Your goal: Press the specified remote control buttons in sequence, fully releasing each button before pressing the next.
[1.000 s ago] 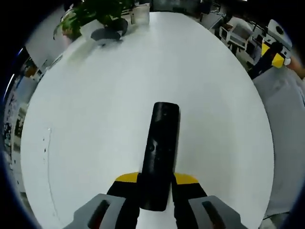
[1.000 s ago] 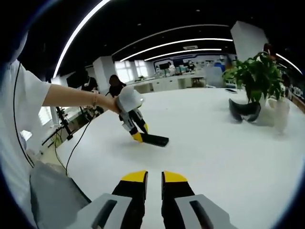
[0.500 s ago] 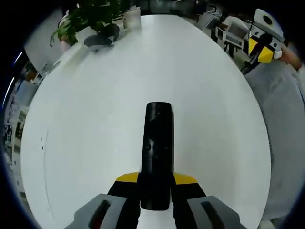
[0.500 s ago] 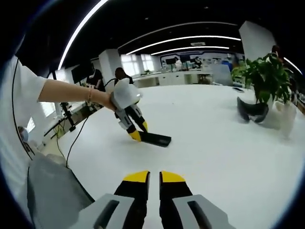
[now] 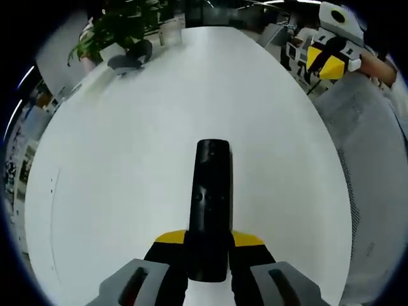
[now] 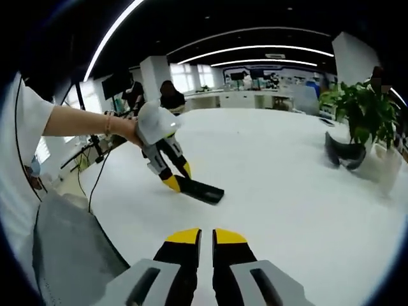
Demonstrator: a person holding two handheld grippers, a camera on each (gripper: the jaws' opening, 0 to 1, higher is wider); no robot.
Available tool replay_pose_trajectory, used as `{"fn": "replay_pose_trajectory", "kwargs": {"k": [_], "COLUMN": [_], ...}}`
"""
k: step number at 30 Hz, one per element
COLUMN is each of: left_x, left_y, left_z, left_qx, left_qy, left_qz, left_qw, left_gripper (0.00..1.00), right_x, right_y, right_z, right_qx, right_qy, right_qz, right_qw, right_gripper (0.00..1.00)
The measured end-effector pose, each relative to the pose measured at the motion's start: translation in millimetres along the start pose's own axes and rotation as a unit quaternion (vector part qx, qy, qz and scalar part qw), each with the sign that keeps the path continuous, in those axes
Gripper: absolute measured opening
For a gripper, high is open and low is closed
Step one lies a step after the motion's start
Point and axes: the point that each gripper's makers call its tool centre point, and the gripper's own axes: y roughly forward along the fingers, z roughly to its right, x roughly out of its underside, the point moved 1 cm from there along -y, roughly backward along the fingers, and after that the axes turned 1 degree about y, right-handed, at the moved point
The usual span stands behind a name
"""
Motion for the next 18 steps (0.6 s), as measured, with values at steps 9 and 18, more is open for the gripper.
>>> {"fn": "replay_pose_trajectory", "kwargs": {"k": [9,18], "left_x": [1.3,4.1], "left_y": [-1.6,-3.4], "left_z": [32.8,68.5], "left_qx": [-0.005,-0.008], "left_qy": [-0.009,-0.014], "left_qz": [0.025,0.034], "left_qw": [0.9996,0.9993], "left_gripper": [0.22,0.22], "right_x": [15.1,17.6], "right_y": [17.6,34.8], "right_z": [-10.4,-28.5], "right_qx": [-0.034,-0.09], "right_qy": [-0.06,-0.113], "right_qz": [-0.062,-0.094], "right_qw": [0.9957,0.985], "right_gripper": [0.04,0.03]}}
